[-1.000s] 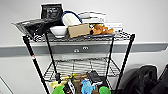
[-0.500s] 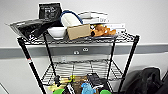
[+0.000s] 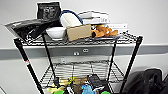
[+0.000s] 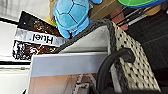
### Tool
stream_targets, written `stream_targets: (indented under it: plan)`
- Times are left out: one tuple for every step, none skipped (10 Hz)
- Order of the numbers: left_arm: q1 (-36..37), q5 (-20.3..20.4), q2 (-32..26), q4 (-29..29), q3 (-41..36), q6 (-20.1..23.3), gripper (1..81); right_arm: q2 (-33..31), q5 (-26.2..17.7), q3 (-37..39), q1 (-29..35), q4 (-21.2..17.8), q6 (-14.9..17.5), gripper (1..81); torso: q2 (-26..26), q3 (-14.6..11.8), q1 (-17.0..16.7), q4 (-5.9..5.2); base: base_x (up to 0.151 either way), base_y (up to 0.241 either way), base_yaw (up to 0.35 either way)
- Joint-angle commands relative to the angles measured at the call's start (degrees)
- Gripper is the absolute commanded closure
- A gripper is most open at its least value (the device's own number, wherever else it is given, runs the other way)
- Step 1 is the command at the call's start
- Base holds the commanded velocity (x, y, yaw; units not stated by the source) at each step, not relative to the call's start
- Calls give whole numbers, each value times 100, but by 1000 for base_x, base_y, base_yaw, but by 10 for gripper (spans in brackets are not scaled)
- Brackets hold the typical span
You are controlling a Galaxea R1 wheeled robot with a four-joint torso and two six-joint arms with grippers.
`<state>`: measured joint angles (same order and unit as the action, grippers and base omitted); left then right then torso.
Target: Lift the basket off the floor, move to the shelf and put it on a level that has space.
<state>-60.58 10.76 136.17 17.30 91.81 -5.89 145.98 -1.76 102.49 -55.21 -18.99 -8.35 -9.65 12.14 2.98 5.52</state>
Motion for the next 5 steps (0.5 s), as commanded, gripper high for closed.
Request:
stream_targets:
  plan:
    - [586, -154, -115, -165, -339, -9, 811, -49, -255, -353, 664, -140, -9, 811, 0, 0, 0, 0, 0, 0, 0]
    - [586, -154, -133, -165, -373, -9, 811, -110, -246, -475, 691, -140, -9, 811, -2, -2, -6, 0, 0, 0, 0]
    - [586, -145, -212, -200, -549, 0, 811, -224, -160, -668, 699, -140, -9, 811, -2, -2, -9, 0, 0, 0, 0]
    - [586, -127, -309, -279, -768, -9, 811, -364, 8, -914, 699, -140, -9, 811, -2, 0, -11, 0, 0, 0, 0]
    - [621, -127, -405, -288, -936, -8, 811, -496, 35, -1135, 717, -140, -26, 811, -2, 0, -9, 0, 0, 0, 0]
